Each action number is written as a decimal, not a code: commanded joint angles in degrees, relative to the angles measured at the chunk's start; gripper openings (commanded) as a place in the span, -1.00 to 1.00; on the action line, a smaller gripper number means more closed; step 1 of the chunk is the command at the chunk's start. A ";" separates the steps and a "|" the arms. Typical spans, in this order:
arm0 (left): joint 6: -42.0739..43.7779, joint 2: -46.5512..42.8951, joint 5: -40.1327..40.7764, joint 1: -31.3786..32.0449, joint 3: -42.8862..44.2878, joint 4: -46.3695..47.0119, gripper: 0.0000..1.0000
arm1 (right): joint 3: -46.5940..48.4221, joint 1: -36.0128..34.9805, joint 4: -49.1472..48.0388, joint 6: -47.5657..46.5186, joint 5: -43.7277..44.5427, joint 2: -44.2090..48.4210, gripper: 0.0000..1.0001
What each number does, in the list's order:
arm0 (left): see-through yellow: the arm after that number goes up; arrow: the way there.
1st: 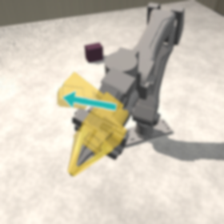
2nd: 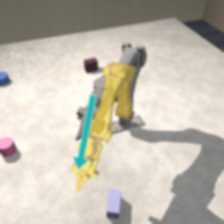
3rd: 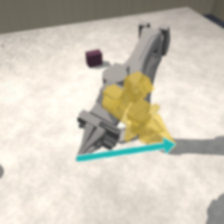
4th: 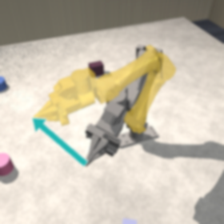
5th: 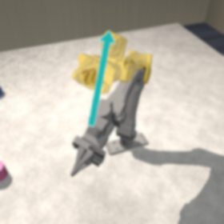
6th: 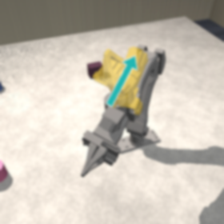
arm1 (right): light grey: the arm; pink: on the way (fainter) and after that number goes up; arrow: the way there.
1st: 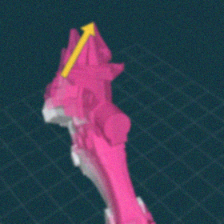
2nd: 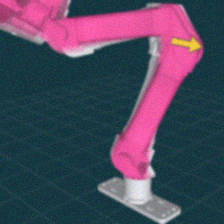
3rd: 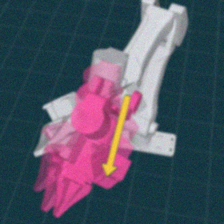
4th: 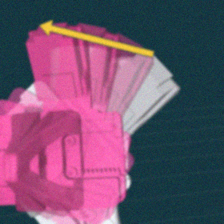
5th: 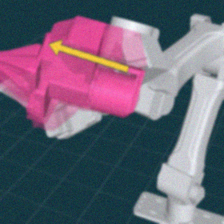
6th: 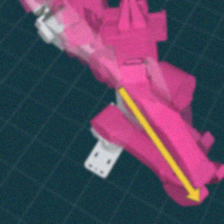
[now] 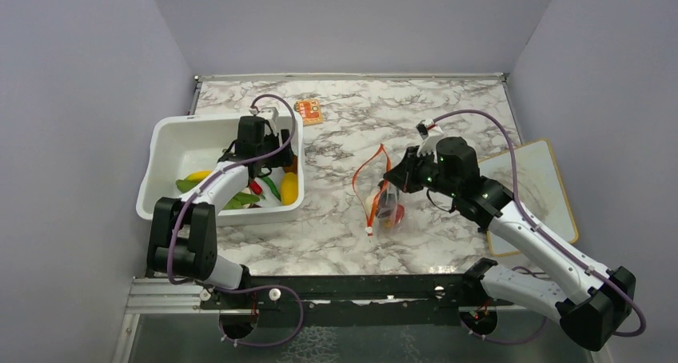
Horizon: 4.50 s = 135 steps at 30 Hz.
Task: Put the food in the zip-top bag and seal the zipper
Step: Pick up the fake vegetable from the bin, then place the fake vegetable in the zipper food storage bag.
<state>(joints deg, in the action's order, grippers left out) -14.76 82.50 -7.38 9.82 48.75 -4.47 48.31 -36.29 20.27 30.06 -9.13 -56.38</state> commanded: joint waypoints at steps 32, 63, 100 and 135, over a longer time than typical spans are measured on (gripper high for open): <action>-0.39 2.60 2.44 -0.07 3.10 -1.88 -0.23 | 1.04 -0.18 2.82 -0.69 0.89 2.05 -0.98; -8.26 -22.55 -23.13 11.96 7.28 -12.86 -0.33 | -8.02 -0.14 -12.43 9.22 -3.68 1.20 -0.98; -16.05 -10.45 -21.03 31.83 2.86 -4.00 -0.22 | -11.39 -0.18 -18.74 12.82 -5.46 5.55 -0.98; -9.78 -11.38 -16.32 32.12 8.68 -10.92 0.27 | -13.47 -0.18 -21.85 15.40 -4.85 4.33 -0.97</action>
<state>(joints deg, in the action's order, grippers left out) -25.85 73.19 -25.85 41.71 54.96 -15.16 34.26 -36.29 0.75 45.04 -13.39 -51.77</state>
